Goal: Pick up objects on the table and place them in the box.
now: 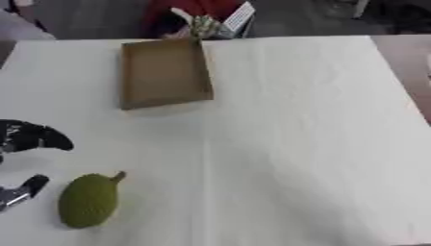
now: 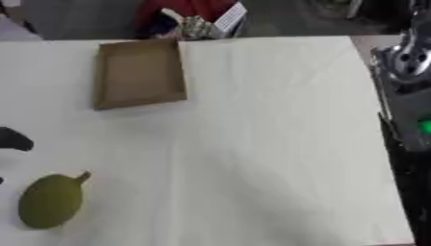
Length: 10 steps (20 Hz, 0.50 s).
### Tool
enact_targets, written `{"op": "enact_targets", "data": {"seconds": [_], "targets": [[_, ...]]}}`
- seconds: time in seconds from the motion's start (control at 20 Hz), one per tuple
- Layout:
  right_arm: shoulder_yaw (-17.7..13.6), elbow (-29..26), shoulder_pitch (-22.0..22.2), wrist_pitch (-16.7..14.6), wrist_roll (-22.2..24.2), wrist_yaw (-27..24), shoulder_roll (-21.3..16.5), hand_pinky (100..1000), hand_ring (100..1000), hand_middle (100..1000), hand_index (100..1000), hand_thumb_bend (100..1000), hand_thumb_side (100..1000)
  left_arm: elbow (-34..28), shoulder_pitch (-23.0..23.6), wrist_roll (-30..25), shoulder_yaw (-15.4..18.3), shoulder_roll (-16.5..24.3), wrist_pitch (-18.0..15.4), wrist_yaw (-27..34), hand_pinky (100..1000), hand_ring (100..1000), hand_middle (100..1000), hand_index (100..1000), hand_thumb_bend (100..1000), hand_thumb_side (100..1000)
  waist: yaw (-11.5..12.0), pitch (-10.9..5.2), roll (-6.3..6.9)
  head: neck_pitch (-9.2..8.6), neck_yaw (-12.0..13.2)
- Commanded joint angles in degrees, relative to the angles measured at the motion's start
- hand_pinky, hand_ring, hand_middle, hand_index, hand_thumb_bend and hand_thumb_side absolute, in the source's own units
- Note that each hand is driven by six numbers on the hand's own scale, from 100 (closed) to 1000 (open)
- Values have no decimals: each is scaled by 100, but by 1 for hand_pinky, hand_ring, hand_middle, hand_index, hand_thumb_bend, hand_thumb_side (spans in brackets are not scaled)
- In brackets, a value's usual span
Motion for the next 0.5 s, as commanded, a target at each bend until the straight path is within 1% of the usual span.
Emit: {"op": "enact_targets", "data": {"seconds": [0.05, 0.15, 0.25, 0.3, 0.5], "targets": [[-46, -89, -85, -2, -25, 25, -137, 816, 749, 657, 859, 100, 602, -75, -45, -390, 111, 242, -355, 2, 889, 860, 845, 942, 202, 870, 1, -102, 25, -57, 20], [-45, -89, -84, -3, -29, 24, -137, 816, 749, 657, 859, 100, 604, -101, -14, -432, 119, 328, -438, -33, 896, 867, 848, 938, 299, 894, 3, -94, 35, -44, 33], [-45, -89, -85, -4, -33, 22, -136, 817, 749, 657, 859, 100, 607, -121, 45, -460, 156, 423, -572, -102, 902, 873, 848, 933, 363, 910, 7, -83, 41, -22, 41], [-45, -89, -85, -3, -35, 20, -135, 817, 749, 657, 859, 100, 607, -127, 76, -465, 178, 457, -652, -125, 905, 874, 849, 934, 372, 918, 7, -79, 41, -11, 42], [-44, -89, -98, 0, -36, 15, -133, 817, 749, 657, 859, 100, 605, -117, 187, -482, 257, 526, -960, -29, 907, 873, 845, 936, 360, 950, 1, -63, 22, 55, 59]]}}
